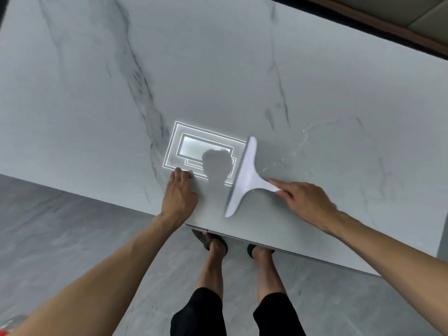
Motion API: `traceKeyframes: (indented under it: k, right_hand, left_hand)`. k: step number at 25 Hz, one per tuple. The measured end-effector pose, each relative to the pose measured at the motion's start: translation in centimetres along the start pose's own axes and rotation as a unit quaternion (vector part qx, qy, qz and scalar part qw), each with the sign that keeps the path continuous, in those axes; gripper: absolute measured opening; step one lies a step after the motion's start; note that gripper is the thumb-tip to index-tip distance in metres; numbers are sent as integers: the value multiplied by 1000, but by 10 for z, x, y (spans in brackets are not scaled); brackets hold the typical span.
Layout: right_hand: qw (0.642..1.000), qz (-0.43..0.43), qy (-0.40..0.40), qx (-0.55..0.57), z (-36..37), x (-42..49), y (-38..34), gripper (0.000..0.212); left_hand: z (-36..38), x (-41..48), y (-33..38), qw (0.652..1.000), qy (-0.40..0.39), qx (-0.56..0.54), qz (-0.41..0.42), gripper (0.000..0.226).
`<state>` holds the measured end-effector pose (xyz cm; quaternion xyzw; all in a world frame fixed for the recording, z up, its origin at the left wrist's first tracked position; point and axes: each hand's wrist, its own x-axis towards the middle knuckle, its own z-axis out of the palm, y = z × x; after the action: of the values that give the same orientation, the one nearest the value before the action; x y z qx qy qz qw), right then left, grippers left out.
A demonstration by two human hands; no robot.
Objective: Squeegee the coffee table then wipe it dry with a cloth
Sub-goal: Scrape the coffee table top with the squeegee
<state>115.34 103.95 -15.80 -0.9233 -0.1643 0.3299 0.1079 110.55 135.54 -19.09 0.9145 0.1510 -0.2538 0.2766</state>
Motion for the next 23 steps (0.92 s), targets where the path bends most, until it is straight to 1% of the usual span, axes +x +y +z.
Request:
traceKeyframes:
  k: [3, 4, 6, 9, 12, 15, 17, 20, 23]
  right_hand:
    - [995, 96, 1, -28, -10, -44, 52, 40]
    - [993, 114, 7, -34, -14, -57, 63, 40]
    - [992, 123, 27, -22, -20, -76, 69, 39]
    - [995, 85, 39, 23, -19, -76, 38, 40]
    - [999, 4, 17, 44, 9, -46, -20, 39]
    - [995, -97, -23, 31, 51, -19, -73, 37]
    - [990, -134, -38, 16, 66, -13, -84, 35]
    - [992, -119, -25, 14, 69, -20, -55, 35]
    - [998, -60, -23, 5, 60, -49, 9, 36]
  left_hand:
    - [9, 1, 16, 999, -8, 32, -20, 45]
    - [10, 0, 20, 999, -1, 34, -23, 44]
    - [11, -4, 23, 999, 21, 25, -18, 43]
    - [12, -15, 19, 999, 38, 6, -21, 42]
    - [16, -27, 8, 999, 30, -16, -43, 42]
    - [24, -38, 0, 998, 29, -20, -60, 42]
    - [31, -43, 0, 997, 31, -19, -61, 38]
    - [44, -51, 6, 999, 22, -5, -30, 36]
    - [64, -62, 24, 998, -23, 65, -9, 40]
